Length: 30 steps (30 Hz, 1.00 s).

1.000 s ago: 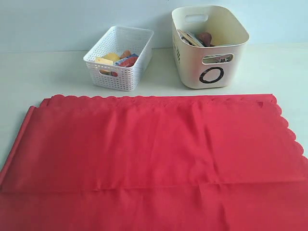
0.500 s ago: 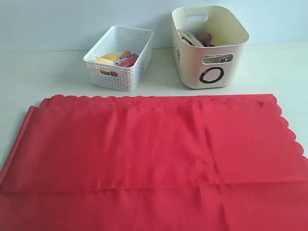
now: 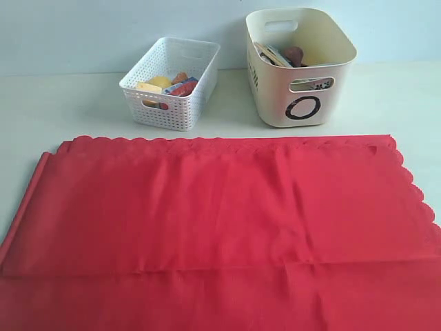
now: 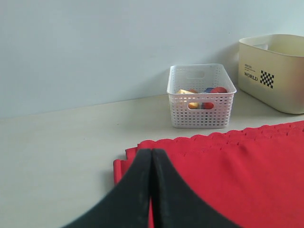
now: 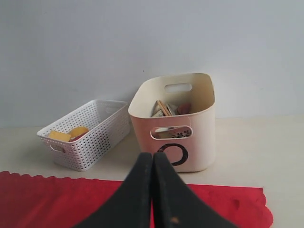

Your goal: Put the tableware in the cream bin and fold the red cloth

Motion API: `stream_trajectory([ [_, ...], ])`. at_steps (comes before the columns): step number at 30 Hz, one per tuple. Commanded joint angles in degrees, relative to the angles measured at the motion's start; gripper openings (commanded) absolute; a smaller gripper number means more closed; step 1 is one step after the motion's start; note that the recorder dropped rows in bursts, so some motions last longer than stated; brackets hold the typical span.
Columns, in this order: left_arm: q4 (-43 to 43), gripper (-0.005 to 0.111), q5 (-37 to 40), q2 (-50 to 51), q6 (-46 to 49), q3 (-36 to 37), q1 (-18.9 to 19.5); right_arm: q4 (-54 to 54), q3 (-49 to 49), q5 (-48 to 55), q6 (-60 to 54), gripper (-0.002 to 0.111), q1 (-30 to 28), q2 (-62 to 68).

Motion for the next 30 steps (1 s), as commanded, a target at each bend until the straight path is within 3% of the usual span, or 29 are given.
stream_trajectory([
  [1, -0.03, 0.001, -0.05, -0.37, -0.26, 0.17, -0.35, 0.21, 5.91, -6.29, -0.1, 0.0, -0.04, -3.1],
  [22, -0.03, 0.001, -0.05, -0.37, -0.15, 0.17, -0.35, 0.1, 9.01, -4.68, -0.38, 0.0, -0.04, -5.16],
  [30, -0.03, 0.001, -0.05, -0.37, -0.15, 0.17, -0.35, -0.16, 9.01, 2.57, -1.92, 0.0, -0.04, -16.83],
])
